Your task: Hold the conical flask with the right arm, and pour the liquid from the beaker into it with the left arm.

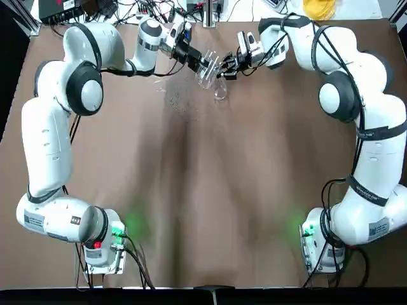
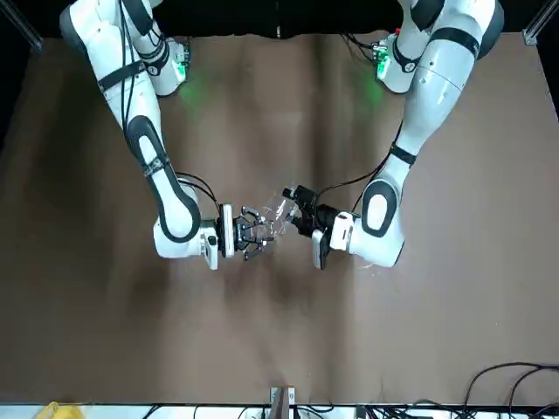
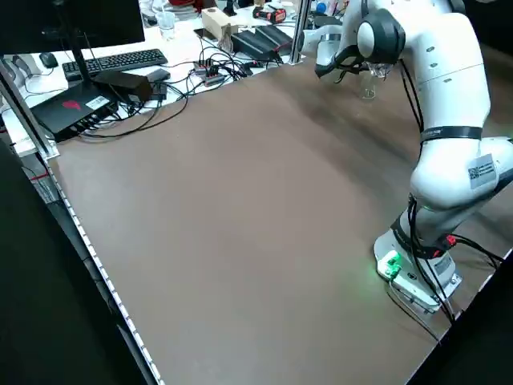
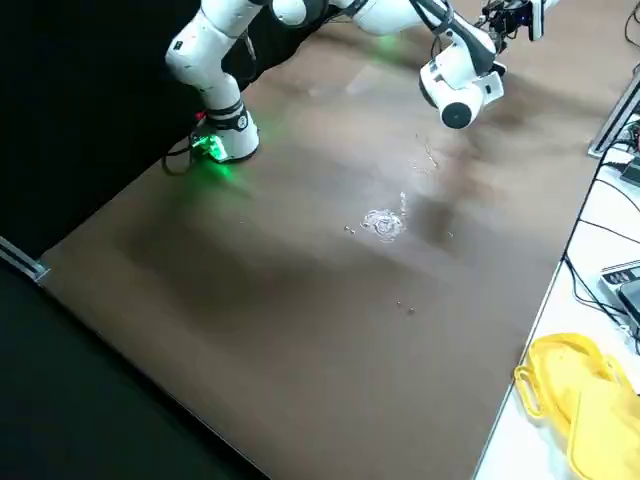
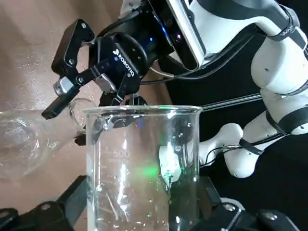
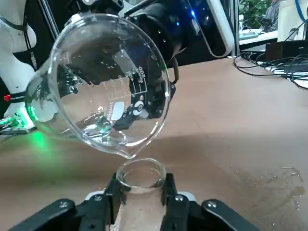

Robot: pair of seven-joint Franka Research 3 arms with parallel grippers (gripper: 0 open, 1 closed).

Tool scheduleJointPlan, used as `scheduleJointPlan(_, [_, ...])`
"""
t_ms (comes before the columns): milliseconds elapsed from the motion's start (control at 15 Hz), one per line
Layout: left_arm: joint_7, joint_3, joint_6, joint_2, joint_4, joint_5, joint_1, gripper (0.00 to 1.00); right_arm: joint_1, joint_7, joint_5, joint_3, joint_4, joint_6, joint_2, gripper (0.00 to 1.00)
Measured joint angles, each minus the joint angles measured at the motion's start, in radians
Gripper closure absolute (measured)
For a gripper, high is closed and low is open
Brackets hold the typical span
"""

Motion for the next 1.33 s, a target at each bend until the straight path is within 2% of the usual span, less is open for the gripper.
scheduleJointPlan(1333, [-0.144,0.006,0.003,0.0,0.001,0.014,-0.006,0.03,0.0,0.001,0.001,-0.002,0.001,-0.026,0.0,0.61])
